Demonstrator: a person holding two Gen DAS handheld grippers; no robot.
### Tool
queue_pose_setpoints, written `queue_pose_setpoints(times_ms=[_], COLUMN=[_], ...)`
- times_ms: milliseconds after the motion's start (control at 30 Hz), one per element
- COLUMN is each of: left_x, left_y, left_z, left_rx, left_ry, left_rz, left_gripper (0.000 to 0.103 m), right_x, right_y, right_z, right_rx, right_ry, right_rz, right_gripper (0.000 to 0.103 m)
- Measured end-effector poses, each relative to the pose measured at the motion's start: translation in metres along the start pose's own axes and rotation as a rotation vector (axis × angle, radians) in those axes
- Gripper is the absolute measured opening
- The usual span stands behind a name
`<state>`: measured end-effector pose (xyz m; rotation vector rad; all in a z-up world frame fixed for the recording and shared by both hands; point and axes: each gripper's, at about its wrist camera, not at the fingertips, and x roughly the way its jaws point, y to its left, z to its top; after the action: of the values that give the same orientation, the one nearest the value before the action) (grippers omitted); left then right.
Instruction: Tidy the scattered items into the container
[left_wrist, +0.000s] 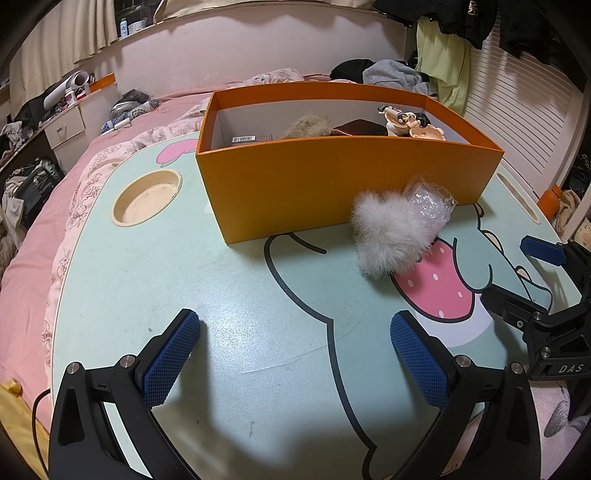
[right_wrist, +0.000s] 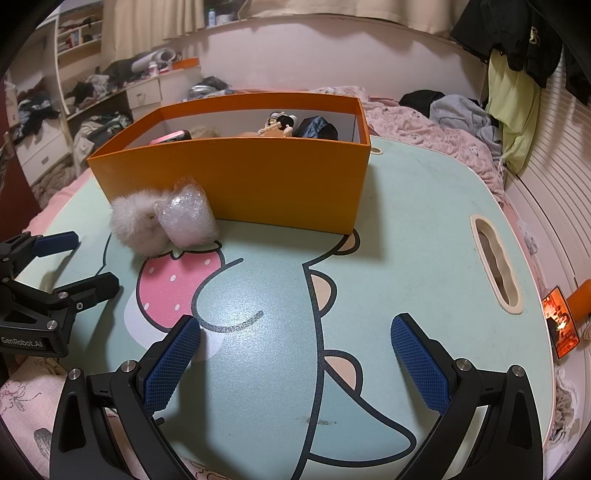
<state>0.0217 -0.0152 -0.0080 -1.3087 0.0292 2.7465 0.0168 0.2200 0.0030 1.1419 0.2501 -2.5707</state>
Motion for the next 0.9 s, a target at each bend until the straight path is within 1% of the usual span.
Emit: queue_pose_setpoints(times_ms=[900], left_x=[0.0004], left_y=[-0.002], left_z=[0.0006], left_rx=[0.0], left_ry=[0.0], left_rz=[0.0], left_gripper=[0.103], right_x=[-0.0004], right_y=[0.0001], right_z=[-0.0004], right_rx=[0.0], right_ry=[0.0], right_rz=[0.0], right_gripper=[0.103])
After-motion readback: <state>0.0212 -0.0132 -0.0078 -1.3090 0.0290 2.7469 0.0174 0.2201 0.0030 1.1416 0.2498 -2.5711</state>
